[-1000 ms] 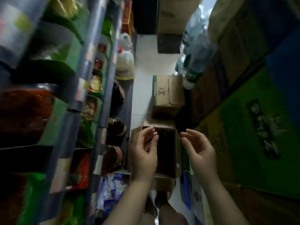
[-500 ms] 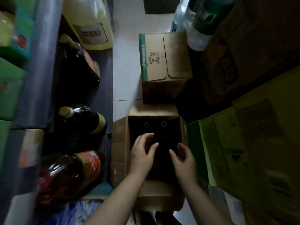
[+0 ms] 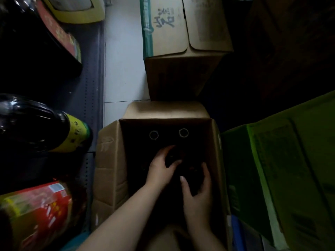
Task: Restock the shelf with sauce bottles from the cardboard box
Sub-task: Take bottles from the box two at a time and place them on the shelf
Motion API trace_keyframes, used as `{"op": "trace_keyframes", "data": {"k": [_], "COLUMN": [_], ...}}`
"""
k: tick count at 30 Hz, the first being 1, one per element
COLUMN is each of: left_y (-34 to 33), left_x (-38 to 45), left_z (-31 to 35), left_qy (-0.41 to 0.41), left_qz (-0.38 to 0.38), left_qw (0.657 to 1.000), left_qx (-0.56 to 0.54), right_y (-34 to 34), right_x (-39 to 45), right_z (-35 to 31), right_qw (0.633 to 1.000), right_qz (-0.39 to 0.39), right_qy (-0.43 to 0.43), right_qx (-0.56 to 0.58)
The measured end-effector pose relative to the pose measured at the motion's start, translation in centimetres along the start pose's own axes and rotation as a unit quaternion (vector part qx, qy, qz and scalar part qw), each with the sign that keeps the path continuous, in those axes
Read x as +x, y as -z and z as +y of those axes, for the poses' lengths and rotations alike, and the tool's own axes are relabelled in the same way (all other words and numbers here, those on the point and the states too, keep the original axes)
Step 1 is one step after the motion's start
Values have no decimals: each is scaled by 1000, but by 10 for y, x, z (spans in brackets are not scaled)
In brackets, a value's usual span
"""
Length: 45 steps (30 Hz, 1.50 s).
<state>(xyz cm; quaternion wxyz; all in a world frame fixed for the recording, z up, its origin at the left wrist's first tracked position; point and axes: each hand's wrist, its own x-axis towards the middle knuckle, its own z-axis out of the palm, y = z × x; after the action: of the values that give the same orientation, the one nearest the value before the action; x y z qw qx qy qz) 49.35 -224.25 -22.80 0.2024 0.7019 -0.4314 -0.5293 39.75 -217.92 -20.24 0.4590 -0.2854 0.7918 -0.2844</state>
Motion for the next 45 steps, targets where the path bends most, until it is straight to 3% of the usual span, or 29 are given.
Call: {"op": "trace_keyframes", "data": {"k": [5,13,16,20,26,32,45], "left_y": [-10,-27,-27,-19,-24,-17,10], "left_x": [19,38,36,28,18,16,-15], "left_z": [-24,-42,-42,-43,-46,-53,-54], "left_qy": [-20,-70,-87,-114,-109,-133,-104], "left_qz": [-12,8,16,-46,-52,-90,7], "left_qw": [1000,994,989,965,972,945,990], "left_qx": [17,88,114,230,204,284,91], "right_y": [-10,-22,-21,-18,-13,-10,7], "right_x": [10,19,19,16,7,2,-3], "right_z": [6,12,15,16,18,27,-15], "right_qw": [996,986,986,988,990,994,995], "right_qz": [32,113,102,83,57,60,-44], "right_qy": [-54,-8,2,0,-10,-3,88], "right_qx": [57,118,135,131,129,96,35]}}
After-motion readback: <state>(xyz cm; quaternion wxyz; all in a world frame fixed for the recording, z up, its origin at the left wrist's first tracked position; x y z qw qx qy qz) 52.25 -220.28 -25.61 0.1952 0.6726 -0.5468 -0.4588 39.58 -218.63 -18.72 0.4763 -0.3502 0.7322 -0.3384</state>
